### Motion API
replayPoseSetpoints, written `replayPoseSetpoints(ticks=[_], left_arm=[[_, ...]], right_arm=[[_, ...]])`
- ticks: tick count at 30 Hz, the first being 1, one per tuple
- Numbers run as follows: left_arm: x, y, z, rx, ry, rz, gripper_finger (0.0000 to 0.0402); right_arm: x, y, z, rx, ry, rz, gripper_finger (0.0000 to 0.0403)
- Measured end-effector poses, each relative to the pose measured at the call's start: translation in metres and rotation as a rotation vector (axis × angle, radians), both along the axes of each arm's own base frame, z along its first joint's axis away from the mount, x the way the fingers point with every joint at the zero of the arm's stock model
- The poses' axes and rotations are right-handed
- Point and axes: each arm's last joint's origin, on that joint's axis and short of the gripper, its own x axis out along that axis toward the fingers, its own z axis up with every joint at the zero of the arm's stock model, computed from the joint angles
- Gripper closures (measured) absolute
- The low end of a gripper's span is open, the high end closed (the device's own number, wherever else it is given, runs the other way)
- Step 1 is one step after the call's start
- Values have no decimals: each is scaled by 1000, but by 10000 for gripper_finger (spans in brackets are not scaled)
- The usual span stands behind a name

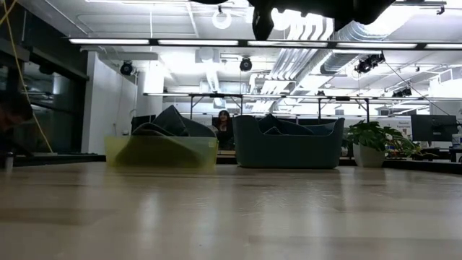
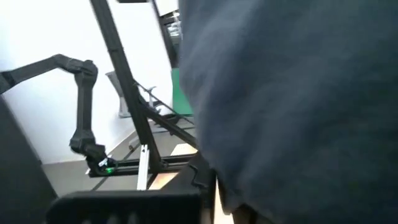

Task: Pick & Place hat
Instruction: Put the blue cap into the blue bin

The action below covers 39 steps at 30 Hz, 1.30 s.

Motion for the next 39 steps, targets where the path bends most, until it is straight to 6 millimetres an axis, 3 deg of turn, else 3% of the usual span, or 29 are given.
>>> replayPoseSetpoints(ticks=[14,17,23,28,34,39], left_arm=[[3,1,-4,-15,23,30,354],[3,0,-4,-21,24,-7,316],[3,-1,-4,-28,16,-56,201],[-12,5,6,-35,-14,5,136],[-41,18,18,-130,-63,73,122],[-44,20,13,-264,-73,76,122]], right_arm=[[0,-1,-2,5,19,-45,399],[0,-1,-2,8,20,-46,400],[0,-2,-2,9,22,-51,401],[-6,-4,-1,-17,92,-118,402],[-25,-9,8,-109,198,-264,402],[-47,-14,11,-225,333,-418,402]])
